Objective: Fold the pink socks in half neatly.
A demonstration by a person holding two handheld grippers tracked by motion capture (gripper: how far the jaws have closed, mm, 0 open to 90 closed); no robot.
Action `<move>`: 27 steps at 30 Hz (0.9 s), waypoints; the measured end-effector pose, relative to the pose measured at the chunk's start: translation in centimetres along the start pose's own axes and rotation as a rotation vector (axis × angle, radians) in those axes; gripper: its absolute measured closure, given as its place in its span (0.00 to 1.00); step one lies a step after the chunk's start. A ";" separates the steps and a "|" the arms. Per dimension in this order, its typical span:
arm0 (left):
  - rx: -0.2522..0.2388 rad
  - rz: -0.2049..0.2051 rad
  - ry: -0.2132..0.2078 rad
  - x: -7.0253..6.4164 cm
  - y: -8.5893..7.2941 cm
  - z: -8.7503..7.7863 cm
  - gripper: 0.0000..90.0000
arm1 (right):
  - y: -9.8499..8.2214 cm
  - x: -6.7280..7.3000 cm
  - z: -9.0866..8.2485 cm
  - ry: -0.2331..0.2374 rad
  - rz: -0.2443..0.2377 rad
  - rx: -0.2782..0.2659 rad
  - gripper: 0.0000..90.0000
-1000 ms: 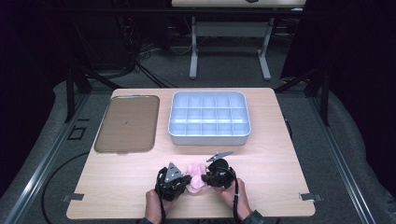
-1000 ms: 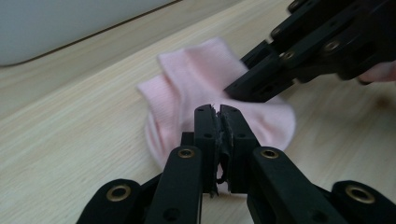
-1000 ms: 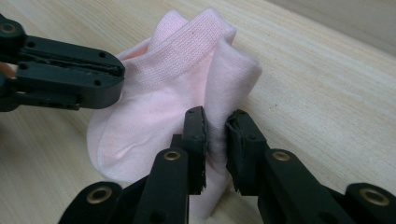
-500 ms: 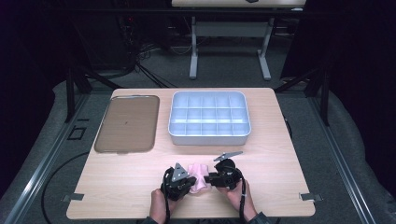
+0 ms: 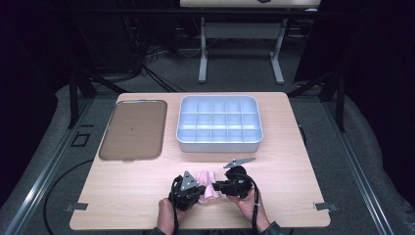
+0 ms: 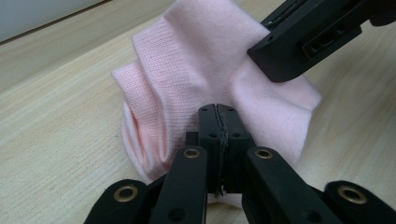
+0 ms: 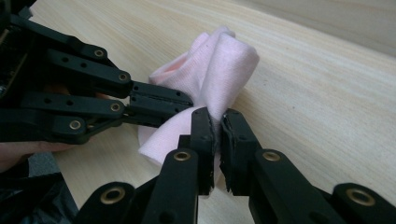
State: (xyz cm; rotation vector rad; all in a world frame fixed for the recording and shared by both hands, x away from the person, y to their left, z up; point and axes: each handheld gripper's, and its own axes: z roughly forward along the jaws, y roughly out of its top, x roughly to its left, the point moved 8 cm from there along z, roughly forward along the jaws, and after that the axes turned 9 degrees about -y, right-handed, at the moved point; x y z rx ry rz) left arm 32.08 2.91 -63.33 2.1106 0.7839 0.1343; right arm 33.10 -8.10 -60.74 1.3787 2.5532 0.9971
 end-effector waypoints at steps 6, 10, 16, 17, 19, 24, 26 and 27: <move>-0.011 -0.013 -0.013 0.2 0.0 0.0 0.99 | 0.8 0.9 0.3 0.049 -0.003 -0.040 0.93; -0.027 -0.022 -0.019 0.4 0.0 -0.5 0.95 | 0.7 0.6 0.1 0.048 -0.003 -0.029 0.94; -0.076 -0.052 -0.007 1.0 0.0 -2.3 0.85 | 0.6 0.2 0.0 0.007 0.012 -0.056 0.94; -0.080 -0.063 -0.002 1.2 -0.1 -2.4 0.85 | 0.5 0.1 -0.1 0.014 0.006 -0.040 0.94; -0.073 -0.074 0.009 1.5 -0.4 -2.3 0.85 | 0.5 0.1 -0.2 0.017 0.002 -0.036 0.94; -0.075 -0.065 -0.007 1.5 -0.6 -1.3 0.87 | 0.8 0.8 -0.2 0.050 -0.017 -0.063 0.94; -0.068 -0.060 -0.003 1.5 -0.7 -1.1 0.90 | 1.0 1.2 -0.1 0.057 -0.023 -0.082 0.94; -0.063 -0.053 0.001 1.5 -0.7 -1.1 0.91 | 1.1 1.2 0.0 0.047 -0.026 -0.083 0.94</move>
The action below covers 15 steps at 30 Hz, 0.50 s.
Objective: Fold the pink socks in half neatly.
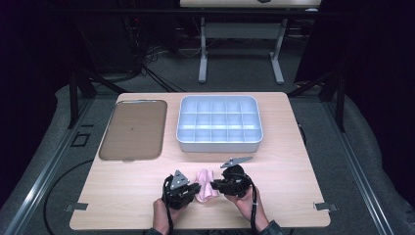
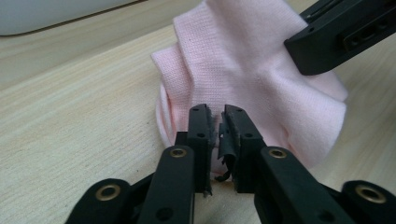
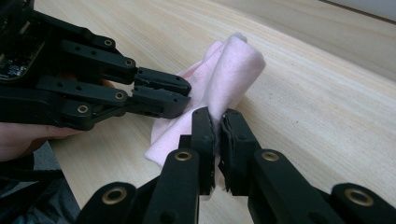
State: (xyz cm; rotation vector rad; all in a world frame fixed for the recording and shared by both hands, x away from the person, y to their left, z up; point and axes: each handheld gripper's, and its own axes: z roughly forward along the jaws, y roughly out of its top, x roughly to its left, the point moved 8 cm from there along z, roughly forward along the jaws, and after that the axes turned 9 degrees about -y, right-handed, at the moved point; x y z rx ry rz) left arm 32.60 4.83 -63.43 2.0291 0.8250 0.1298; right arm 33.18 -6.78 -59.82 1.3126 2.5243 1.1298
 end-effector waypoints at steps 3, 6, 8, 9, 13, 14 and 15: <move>-0.001 -0.002 0.002 0.0 -0.1 0.1 0.94 | 0.3 0.2 0.2 -0.020 -0.008 -0.005 0.94; 0.001 0.000 0.002 0.0 -0.1 0.1 0.95 | 0.6 0.5 0.6 -0.033 -0.021 0.004 0.94; 0.007 0.004 0.005 0.0 -0.1 0.1 0.96 | 0.8 0.8 0.9 -0.029 -0.031 0.008 0.94; 0.003 0.004 0.003 0.0 -0.1 0.2 0.97 | 0.8 0.9 1.0 -0.027 -0.040 0.014 0.94; 0.000 0.002 0.000 0.0 -0.1 0.2 0.98 | 1.0 1.2 1.9 -0.037 -0.069 0.043 0.94; -0.002 -0.002 -0.004 0.0 -0.1 0.2 0.98 | 1.0 1.2 2.1 -0.034 -0.078 0.046 0.94; -0.004 -0.005 -0.006 0.1 -0.1 0.2 0.98 | 1.0 1.3 2.2 -0.031 -0.072 0.046 0.94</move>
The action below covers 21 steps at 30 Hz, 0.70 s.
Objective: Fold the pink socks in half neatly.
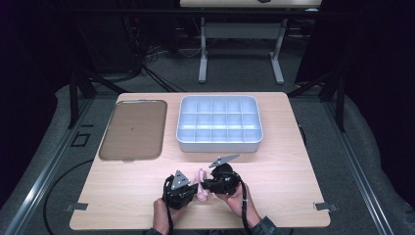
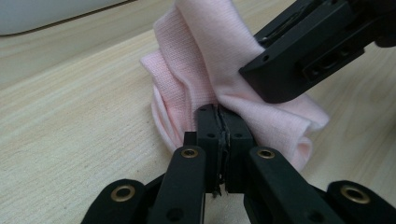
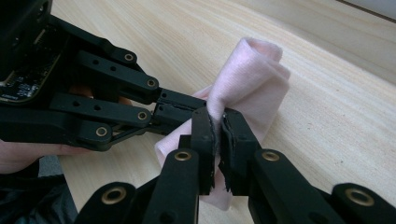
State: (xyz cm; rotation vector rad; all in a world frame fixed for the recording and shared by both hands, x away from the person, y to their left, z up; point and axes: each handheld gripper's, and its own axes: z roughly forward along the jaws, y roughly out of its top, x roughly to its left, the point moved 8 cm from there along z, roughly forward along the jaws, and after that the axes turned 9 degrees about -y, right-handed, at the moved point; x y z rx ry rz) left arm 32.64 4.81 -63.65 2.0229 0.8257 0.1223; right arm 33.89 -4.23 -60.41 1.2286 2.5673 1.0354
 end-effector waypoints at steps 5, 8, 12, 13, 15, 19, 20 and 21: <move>0.002 -0.002 -0.011 0.0 0.0 0.0 0.98 | 0.1 -0.2 0.1 0.002 -0.003 0.001 0.94; 0.005 -0.001 -0.013 0.1 0.0 -0.1 0.98 | 0.1 -0.2 0.3 0.008 0.008 -0.001 0.94; 0.002 -0.003 -0.047 0.2 -0.1 -0.4 0.96 | -0.1 -0.5 0.6 0.006 0.008 0.011 0.94; -0.006 -0.009 -0.058 0.3 -0.1 -0.6 0.94 | -0.2 -0.5 0.7 0.003 0.012 0.013 0.94; -0.006 -0.005 -0.060 0.3 -0.2 -0.9 0.90 | -0.4 -0.7 0.9 0.002 0.010 0.015 0.94; -0.014 -0.003 -0.036 0.6 -0.1 -1.8 0.87 | -0.5 -0.6 1.1 0.002 0.005 0.027 0.94; -0.012 -0.004 -0.021 0.8 -0.2 -2.0 0.87 | -0.5 -0.6 1.2 0.000 0.006 0.027 0.94; -0.009 -0.010 -0.019 0.9 -0.2 -2.1 0.87 | -0.5 -0.6 1.2 -0.002 0.006 0.023 0.94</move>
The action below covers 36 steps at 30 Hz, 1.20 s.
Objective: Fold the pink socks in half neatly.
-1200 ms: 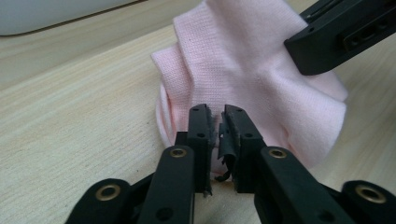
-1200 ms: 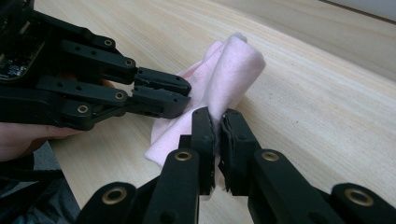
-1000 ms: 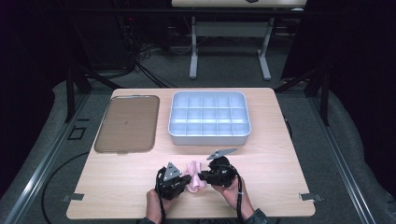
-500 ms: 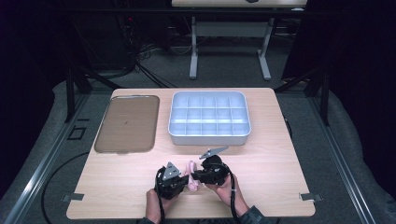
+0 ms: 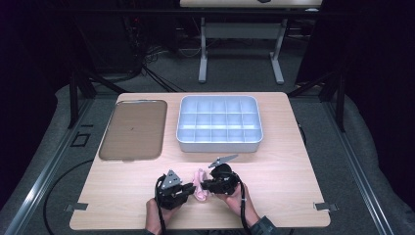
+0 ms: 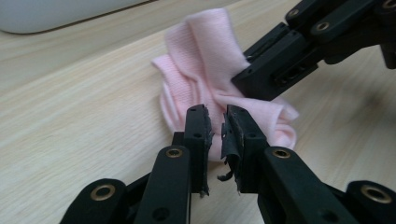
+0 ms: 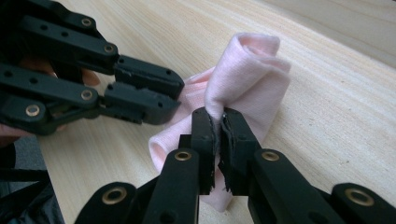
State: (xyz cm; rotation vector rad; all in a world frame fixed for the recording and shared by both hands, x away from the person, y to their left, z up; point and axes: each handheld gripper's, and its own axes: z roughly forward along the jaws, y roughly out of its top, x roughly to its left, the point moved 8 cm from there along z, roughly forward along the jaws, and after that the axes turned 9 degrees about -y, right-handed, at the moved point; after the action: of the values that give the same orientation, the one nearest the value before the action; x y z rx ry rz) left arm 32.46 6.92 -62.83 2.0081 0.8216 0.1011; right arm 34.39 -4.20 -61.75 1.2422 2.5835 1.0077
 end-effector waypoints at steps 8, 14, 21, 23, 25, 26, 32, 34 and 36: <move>0.032 -0.005 0.035 0.5 -0.2 0.6 0.93 | 0.1 0.0 -0.1 -0.002 -0.004 0.003 0.94; 0.035 -0.012 0.026 0.7 -0.4 0.8 0.95 | 0.4 0.3 -0.3 -0.006 -0.023 0.002 0.94; 0.031 -0.017 0.016 0.7 -0.4 0.9 0.95 | 0.7 0.6 0.1 -0.010 -0.036 0.008 0.94; 0.028 -0.022 0.013 0.7 -0.4 0.9 0.95 | 0.7 0.6 0.2 -0.019 -0.042 0.010 0.93; 0.026 -0.024 0.013 0.7 -0.4 0.9 0.95 | 0.7 0.7 0.5 -0.019 -0.037 0.010 0.93; 0.028 -0.023 0.011 0.7 -0.4 0.9 0.95 | 0.7 0.7 0.6 -0.023 -0.036 0.012 0.93; 0.002 -0.038 0.020 2.0 0.2 -0.3 0.92 | 0.5 0.7 1.0 -0.038 -0.054 0.018 0.93; -0.020 -0.027 0.024 1.9 0.9 -1.0 0.92 | 0.6 0.8 1.1 -0.041 -0.047 0.009 0.93; -0.033 -0.011 0.014 1.5 1.7 -1.4 0.92 | 0.5 0.7 1.1 -0.041 -0.049 0.018 0.93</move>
State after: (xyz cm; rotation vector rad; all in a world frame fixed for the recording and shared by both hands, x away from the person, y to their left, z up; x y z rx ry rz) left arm 33.98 8.27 -61.05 1.9734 0.8344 0.1221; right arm 34.61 -2.89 -62.13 1.1853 2.5836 0.9426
